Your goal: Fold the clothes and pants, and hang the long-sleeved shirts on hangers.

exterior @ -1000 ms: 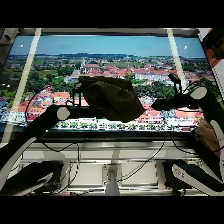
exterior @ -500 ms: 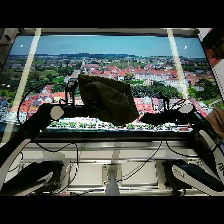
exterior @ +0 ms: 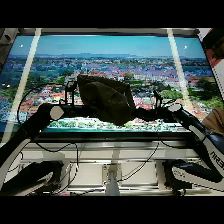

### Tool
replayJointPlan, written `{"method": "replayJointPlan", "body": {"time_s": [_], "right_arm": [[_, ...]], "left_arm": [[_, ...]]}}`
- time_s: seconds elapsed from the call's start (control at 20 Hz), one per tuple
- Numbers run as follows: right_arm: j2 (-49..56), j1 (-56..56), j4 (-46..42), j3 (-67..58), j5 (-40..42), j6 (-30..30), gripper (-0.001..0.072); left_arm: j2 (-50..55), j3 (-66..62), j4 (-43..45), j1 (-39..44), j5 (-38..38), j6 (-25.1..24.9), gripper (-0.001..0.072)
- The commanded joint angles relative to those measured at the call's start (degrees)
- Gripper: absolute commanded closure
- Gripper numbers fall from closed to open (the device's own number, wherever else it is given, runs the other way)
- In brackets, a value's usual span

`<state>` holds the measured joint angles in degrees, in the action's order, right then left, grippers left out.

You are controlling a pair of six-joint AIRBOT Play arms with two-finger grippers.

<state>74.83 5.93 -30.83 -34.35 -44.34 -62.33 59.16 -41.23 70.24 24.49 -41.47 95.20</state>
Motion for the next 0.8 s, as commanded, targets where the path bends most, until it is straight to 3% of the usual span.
{"method": "replayJointPlan", "body": {"time_s": [0.0,0.3,0.4,0.45,0.5,0.75], "right_arm": [[4.6,0.3,2.7,-4.3,1.6,-0.2,0.0155],[9.1,0.2,1.5,-8.0,-4.8,-1.1,0.0172],[8.9,0.2,1.6,-8.0,-6.4,2.0,0.0361],[8.7,0.2,1.6,-8.0,-7.6,3.9,0.0536],[8.5,0.2,1.6,-8.1,-8.3,4.6,0.0662],[3.3,-0.7,-0.4,-13.1,-9.7,3.9,0.0669]], "left_arm": [[0.0,0.0,0.0,-0.1,0.0,0.0,0.0679],[0.0,0.0,0.1,-0.1,-0.3,0.0,0.0678],[0.0,0.0,0.1,-0.1,-0.3,0.0,0.0678],[0.0,0.0,0.1,-0.1,-0.3,0.0,0.0678],[0.0,0.0,0.1,-0.1,-0.3,0.0,0.0678],[-2.6,-0.1,0.1,-1.2,-0.2,0.0,0.0678]]}}
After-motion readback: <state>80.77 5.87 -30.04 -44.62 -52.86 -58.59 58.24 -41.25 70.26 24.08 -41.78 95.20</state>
